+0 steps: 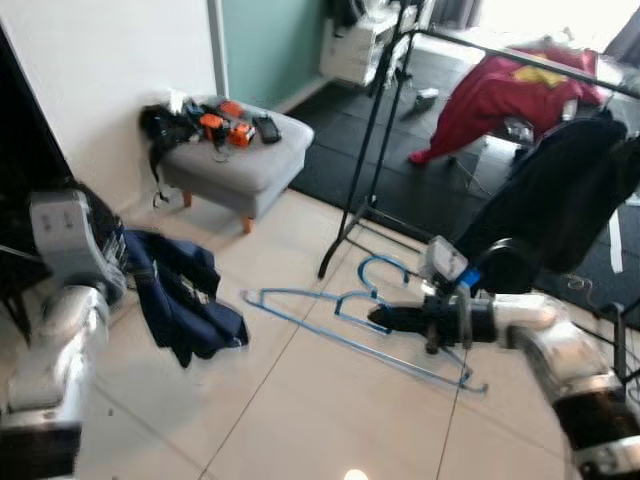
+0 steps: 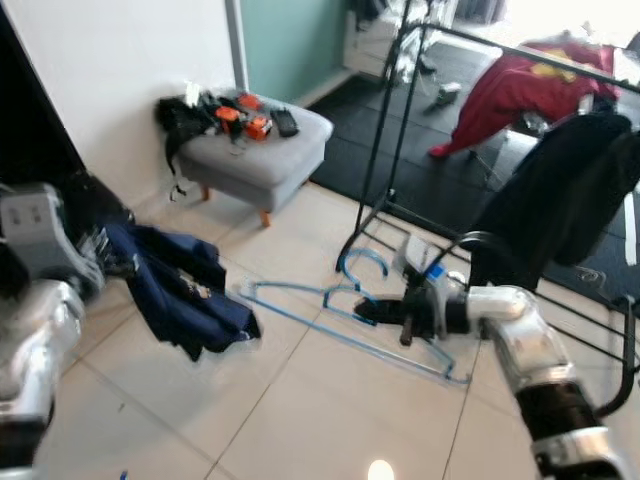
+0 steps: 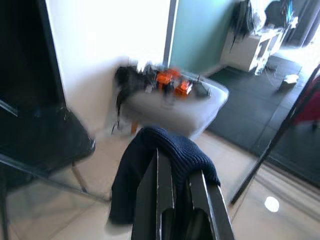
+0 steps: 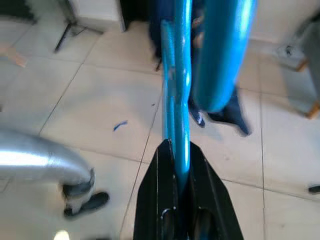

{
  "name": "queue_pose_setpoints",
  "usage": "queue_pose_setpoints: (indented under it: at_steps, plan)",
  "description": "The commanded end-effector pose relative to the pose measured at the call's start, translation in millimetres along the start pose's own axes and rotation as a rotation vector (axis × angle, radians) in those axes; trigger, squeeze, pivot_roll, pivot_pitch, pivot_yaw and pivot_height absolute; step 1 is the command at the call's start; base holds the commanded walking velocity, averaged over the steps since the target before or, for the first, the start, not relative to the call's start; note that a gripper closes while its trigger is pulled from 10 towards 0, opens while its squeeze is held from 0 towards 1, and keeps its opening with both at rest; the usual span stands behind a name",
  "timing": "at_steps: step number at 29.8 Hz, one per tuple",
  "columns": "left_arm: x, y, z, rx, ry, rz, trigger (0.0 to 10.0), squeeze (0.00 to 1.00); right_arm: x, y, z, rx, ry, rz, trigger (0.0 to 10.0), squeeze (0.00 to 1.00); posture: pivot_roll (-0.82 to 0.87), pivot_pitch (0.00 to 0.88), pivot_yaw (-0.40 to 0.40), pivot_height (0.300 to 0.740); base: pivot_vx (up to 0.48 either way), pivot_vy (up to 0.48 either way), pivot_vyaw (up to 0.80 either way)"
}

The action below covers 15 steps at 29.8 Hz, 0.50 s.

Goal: Hang hanger

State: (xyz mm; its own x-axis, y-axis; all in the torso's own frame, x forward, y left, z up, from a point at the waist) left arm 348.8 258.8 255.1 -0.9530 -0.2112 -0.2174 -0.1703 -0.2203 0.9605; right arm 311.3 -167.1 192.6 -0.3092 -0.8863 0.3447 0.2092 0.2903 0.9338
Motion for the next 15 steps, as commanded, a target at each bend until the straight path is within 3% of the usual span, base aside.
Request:
queue_pose_setpoints:
  at_steps: [1,5,7,8,9,13,15]
  plan:
    - [-1.9,7.9,4.7,-0.002,0.03,0.002,10.0,0.0,1.7,6.0,7.2,0.014,0.036,-0.008,10.0,0.0,-0.08,0.035,-0.043,0.74,0.0,0.0,0.0]
    - [-10.5,23.1,2.8,0.014,0.046,0.003,10.0,0.0,9.3,13.8,12.8,0.051,0.027,0.0,10.0,0.0,-0.08,0.033,-0.032,0.74,0.0,0.0,0.0]
    - [-17.3,43.5,-11.8,0.049,-0.002,-0.032,10.0,0.0,9.6,14.4,20.4,0.068,0.037,0.015,10.0,0.0,-0.09,0.03,-0.024,0.74,0.0,0.0,0.0]
    - [-17.3,43.5,-11.8,0.049,-0.002,-0.032,10.0,0.0,9.6,14.4,20.4,0.068,0.037,0.015,10.0,0.0,-0.09,0.03,-0.024,0.74,0.0,0.0,0.0]
    - [-19.9,57.2,-23.1,0.057,-0.038,-0.062,10.0,0.0,6.6,15.0,22.9,0.082,0.036,0.017,10.0,0.0,-0.09,0.027,-0.02,0.74,0.0,0.0,0.0]
    - [-21.3,66.7,-31.1,0.064,-0.061,-0.08,10.0,0.0,3.8,16.2,24.2,0.089,0.034,0.013,10.0,0.0,-0.09,0.027,-0.02,0.74,0.0,0.0,0.0]
    - [-24.7,81.2,-52.8,0.133,-0.127,-0.063,10.0,0.0,-6.8,21.0,29.5,0.101,0.043,-0.001,10.0,0.0,-0.09,0.02,-0.013,0.74,0.0,0.0,0.0]
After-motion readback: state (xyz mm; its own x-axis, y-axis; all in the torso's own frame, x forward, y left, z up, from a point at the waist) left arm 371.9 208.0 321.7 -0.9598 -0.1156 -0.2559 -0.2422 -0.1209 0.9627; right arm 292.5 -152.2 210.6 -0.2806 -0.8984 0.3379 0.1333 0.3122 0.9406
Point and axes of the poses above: a point about 5 cm out from each wrist's last joint towards the gripper, its own x axis pointing back from the gripper into the wrist, its own y axis along the axis of the wrist's last joint, z = x × y, the point moved 3 cm from there along -x, pointing out of the wrist towards the gripper, and after that the axes turned 15 degrees about -x, right-handed, at the moved point
